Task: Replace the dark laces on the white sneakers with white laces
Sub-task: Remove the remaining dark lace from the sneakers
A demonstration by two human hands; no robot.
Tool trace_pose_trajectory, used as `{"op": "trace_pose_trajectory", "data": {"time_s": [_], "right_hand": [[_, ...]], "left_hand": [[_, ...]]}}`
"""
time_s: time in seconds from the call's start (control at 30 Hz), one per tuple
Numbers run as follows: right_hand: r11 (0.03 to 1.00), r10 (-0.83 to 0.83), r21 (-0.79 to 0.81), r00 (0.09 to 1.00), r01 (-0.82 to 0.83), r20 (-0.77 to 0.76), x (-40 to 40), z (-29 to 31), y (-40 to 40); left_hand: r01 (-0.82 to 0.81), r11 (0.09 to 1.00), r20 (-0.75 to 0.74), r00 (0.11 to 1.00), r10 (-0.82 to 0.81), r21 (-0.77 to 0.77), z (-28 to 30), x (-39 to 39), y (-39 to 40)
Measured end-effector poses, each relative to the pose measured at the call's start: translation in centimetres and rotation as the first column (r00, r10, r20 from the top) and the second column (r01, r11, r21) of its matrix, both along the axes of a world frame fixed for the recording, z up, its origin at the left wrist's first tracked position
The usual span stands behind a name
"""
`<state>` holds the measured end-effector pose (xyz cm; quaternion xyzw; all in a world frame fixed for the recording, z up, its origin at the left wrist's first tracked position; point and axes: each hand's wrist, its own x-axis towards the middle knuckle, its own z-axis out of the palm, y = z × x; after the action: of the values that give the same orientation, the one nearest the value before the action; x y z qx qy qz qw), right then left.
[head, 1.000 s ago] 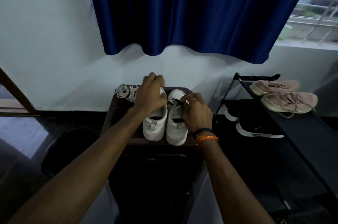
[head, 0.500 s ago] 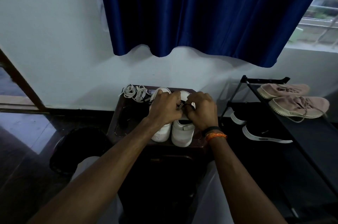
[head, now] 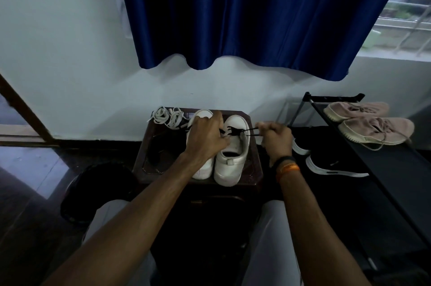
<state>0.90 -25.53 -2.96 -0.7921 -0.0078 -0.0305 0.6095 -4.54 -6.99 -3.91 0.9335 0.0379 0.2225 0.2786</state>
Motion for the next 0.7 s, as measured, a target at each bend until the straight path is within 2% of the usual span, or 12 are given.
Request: {"op": "trace_pose_trajectory", "data": {"time_s": [0.03,0.07,0.13,0.2,0.27,0.33,0.4,0.47,0.6,0.7], "right_hand": [[0.989,-0.072,0.120,0.989,0.087,-0.127,0.1,-0.6,-0.4],[0.976,-0.101,0.173,0.977,0.134,-0.189,0.4,-1.4,-0.7],[0.990,-0.137,0.016,0.984,0.139,-0.116,0.2,-1.9,-0.8],[0.976,-0.121,-0.170,0.989,0.133,0.084,-0.6,-1.5,-0.5],[0.958,-0.009,-0.270,0.950,0.098,0.312,-1.4,-0.7,0.3],[0.914,0.209,-0.404,0.875,-0.016,0.437,-1.7,-0.4,1.3],[0.780,0.409,-0.622,0.813,-0.074,0.416,-1.6,-0.7,2.1],[0.664,0.465,-0.746,0.810,-0.051,0.358,-1.4,-1.4,2.5],[0.659,0.445,-0.751,0.782,0.043,0.435,-1.9,-2.1,3.0],[0.741,0.387,-0.670,0.788,0.043,0.478,-2.1,-1.7,3.2]], "left_hand": [[-0.004,1.000,-0.009,1.000,0.004,-0.009,-0.1,0.0,0.0],[-0.007,1.000,-0.016,1.000,0.007,-0.018,-0.1,0.0,0.0],[-0.004,1.000,-0.022,1.000,0.004,-0.023,-0.3,0.1,0.0],[0.007,1.000,-0.016,1.000,-0.007,-0.010,-0.4,0.1,0.0],[0.003,1.000,-0.002,1.000,-0.003,0.003,-0.4,0.0,0.0],[0.005,1.000,0.021,1.000,-0.005,0.022,-0.3,-0.1,-0.1],[0.012,0.999,0.039,0.999,-0.014,0.033,-0.3,-0.2,-0.2],[0.009,0.999,0.052,0.999,-0.011,0.040,-0.3,-0.4,-0.3],[-0.005,0.999,0.084,0.996,0.000,0.052,-0.5,-0.7,-0.4],[-0.028,0.999,0.113,0.993,0.024,0.035,-0.7,-0.8,-0.6]]}}
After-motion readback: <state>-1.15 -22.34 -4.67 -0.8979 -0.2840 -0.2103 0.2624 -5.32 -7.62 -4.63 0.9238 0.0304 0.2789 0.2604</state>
